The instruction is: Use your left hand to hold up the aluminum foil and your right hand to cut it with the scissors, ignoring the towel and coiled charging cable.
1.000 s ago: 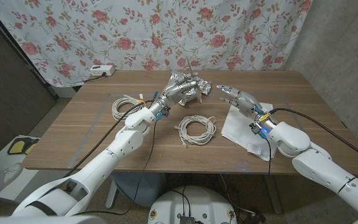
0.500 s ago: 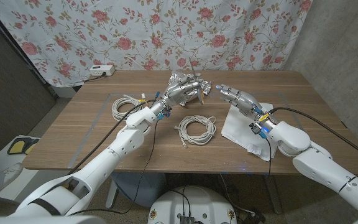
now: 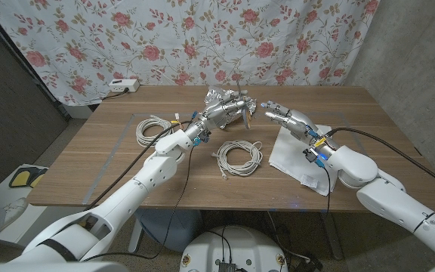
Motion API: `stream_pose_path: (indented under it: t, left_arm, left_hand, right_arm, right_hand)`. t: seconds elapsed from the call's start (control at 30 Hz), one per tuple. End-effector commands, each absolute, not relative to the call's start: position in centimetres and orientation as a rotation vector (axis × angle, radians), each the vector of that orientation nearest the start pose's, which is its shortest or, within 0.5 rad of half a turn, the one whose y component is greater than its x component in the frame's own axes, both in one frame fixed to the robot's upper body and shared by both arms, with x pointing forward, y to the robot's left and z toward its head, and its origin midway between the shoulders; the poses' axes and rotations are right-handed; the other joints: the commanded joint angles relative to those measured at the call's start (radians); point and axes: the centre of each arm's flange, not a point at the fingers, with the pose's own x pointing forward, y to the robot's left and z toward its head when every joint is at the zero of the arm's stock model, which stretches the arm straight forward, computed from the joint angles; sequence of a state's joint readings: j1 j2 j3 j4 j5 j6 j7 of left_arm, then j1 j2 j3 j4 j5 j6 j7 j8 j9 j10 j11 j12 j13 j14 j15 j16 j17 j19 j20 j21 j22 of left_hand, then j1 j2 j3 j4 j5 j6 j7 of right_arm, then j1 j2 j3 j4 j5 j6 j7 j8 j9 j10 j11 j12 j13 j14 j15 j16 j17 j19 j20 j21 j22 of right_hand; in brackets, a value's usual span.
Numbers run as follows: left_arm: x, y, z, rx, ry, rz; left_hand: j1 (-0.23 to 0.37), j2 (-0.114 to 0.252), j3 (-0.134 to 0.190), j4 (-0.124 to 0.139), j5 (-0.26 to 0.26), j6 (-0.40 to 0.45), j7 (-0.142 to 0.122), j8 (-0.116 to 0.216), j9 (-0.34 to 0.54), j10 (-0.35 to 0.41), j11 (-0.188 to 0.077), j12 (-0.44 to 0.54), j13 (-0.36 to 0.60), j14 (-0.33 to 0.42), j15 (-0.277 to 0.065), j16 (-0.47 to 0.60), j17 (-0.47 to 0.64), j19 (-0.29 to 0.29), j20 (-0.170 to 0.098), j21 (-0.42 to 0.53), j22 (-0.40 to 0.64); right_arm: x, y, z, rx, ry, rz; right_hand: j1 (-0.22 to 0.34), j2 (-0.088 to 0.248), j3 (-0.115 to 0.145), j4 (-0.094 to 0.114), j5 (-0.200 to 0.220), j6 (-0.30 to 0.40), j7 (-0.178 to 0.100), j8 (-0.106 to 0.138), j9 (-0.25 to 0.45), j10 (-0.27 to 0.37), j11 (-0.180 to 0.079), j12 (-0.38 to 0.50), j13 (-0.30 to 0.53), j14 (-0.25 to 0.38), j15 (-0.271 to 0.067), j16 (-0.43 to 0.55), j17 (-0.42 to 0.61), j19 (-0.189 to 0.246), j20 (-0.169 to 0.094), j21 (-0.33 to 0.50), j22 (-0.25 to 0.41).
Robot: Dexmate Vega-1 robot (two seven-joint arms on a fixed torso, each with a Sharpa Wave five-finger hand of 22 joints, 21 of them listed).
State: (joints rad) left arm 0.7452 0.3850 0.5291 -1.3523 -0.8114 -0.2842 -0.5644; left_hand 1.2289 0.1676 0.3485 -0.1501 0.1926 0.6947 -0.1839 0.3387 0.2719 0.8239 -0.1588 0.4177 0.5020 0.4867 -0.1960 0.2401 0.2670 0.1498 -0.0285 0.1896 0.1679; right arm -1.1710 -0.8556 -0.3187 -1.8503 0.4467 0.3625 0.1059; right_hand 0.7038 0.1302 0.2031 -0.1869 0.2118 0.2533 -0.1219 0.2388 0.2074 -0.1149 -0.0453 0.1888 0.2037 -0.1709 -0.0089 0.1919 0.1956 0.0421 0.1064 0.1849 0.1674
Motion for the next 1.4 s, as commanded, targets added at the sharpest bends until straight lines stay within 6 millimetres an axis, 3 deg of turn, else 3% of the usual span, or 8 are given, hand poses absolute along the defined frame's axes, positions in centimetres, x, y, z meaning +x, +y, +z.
stream_pose_path:
  t: [0.03, 0.53, 0.63, 0.73, 0.97, 1.13, 1.4]
  left_arm:
    - [60.9, 11.7, 0.3, -0.081, -0.677, -0.958]
    - [61.0, 11.4, 0.1, -0.121, -0.67, -0.985]
    - [61.0, 11.4, 0.1, -0.124, -0.671, -0.989]
    - [61.0, 11.2, 0.0, -0.131, -0.666, -0.999]
    - [61.0, 11.2, 0.0, -0.131, -0.662, -1.003]
    - [61.0, 11.0, -0.1, -0.131, -0.659, -1.012]
    - [61.1, 10.7, 0.0, -0.134, -0.66, -1.021]
  left_hand:
    - [0.006, 0.009, 0.001, 0.002, 0.007, 0.003, 0.0, -0.002, 0.002, 0.067, -0.06, 0.006, 0.004, 0.046, -0.038, 0.0, 0.005, -0.004, -0.001, -0.001, 0.002]
    - [0.006, 0.011, 0.001, 0.003, 0.007, -0.002, -0.001, -0.006, 0.002, 0.066, -0.059, 0.004, 0.006, 0.047, -0.038, -0.001, 0.004, -0.004, 0.0, 0.0, 0.002]
    - [0.007, 0.01, 0.001, 0.003, 0.007, -0.002, -0.002, -0.006, 0.002, 0.067, -0.059, 0.004, 0.006, 0.047, -0.038, -0.001, 0.004, -0.005, 0.0, 0.0, 0.002]
    - [0.006, 0.01, 0.0, 0.003, 0.007, 0.0, -0.002, -0.005, 0.002, 0.067, -0.058, 0.004, 0.007, 0.047, -0.038, -0.001, 0.005, -0.004, -0.001, 0.0, 0.002]
    - [0.006, 0.01, 0.0, 0.003, 0.007, 0.001, 0.0, -0.005, 0.003, 0.067, -0.058, 0.003, 0.008, 0.046, -0.038, -0.002, 0.005, -0.005, -0.004, 0.0, 0.002]
    - [0.006, 0.01, 0.0, 0.004, 0.007, 0.001, -0.002, -0.006, 0.003, 0.067, -0.058, 0.002, 0.008, 0.047, -0.038, -0.002, 0.005, -0.005, -0.004, 0.0, 0.002]
    - [0.006, 0.01, 0.0, 0.004, 0.007, -0.002, -0.001, -0.008, 0.003, 0.068, -0.059, 0.001, 0.009, 0.047, -0.038, -0.002, 0.005, -0.005, -0.004, 0.0, 0.002]
  right_arm:
    - [51.1, -24.0, -3.3, -0.469, -0.745, 0.519]
    - [51.1, -23.9, -3.5, -0.481, -0.745, 0.497]
    - [51.2, -23.9, -3.7, -0.476, -0.745, 0.506]
    - [51.3, -23.9, -3.9, -0.471, -0.744, 0.499]
    - [51.6, -24.0, -4.2, -0.464, -0.735, 0.496]
    - [51.9, -24.2, -4.3, -0.462, -0.729, 0.491]
    - [52.1, -24.3, -4.5, -0.482, -0.72, 0.482]
  right_hand:
    - [0.037, 0.003, 0.022, 0.0, 0.006, -0.001, -0.009, -0.001, 0.007, -0.007, -0.001, 0.007, 0.002, -0.04, -0.012, 0.006, 0.002, 0.004, -0.015, 0.008, 0.003]
    - [0.122, -0.002, 0.056, 0.003, 0.004, 0.037, -0.028, 0.025, 0.029, 0.011, -0.008, 0.017, 0.0, -0.032, -0.027, 0.011, 0.0, 0.024, -0.035, 0.01, 0.002]
    - [0.136, -0.004, 0.061, 0.005, 0.002, 0.06, -0.031, 0.037, 0.037, 0.018, -0.01, 0.02, 0.0, -0.029, -0.03, 0.012, -0.001, 0.029, -0.037, 0.01, 0.002]
    - [0.146, -0.01, 0.063, 0.012, -0.004, 0.09, -0.05, 0.054, 0.05, 0.028, -0.021, 0.023, 0.0, -0.028, -0.035, 0.012, -0.001, 0.029, -0.036, 0.008, 0.002]
    - [0.15, -0.013, 0.062, 0.016, -0.007, 0.093, -0.04, 0.058, 0.057, 0.032, -0.019, 0.025, 0.0, -0.024, -0.036, 0.014, -0.001, 0.032, -0.036, 0.008, 0.002]
    - [0.157, -0.017, 0.063, 0.019, -0.011, 0.1, -0.01, 0.063, 0.066, 0.043, -0.028, 0.028, 0.0, -0.019, -0.041, 0.015, -0.001, 0.039, -0.04, 0.009, 0.002]
    - [0.165, -0.018, 0.065, 0.019, -0.012, 0.092, 0.002, 0.061, 0.072, 0.051, -0.033, 0.029, 0.0, -0.017, -0.044, 0.015, -0.002, 0.041, -0.042, 0.008, 0.002]
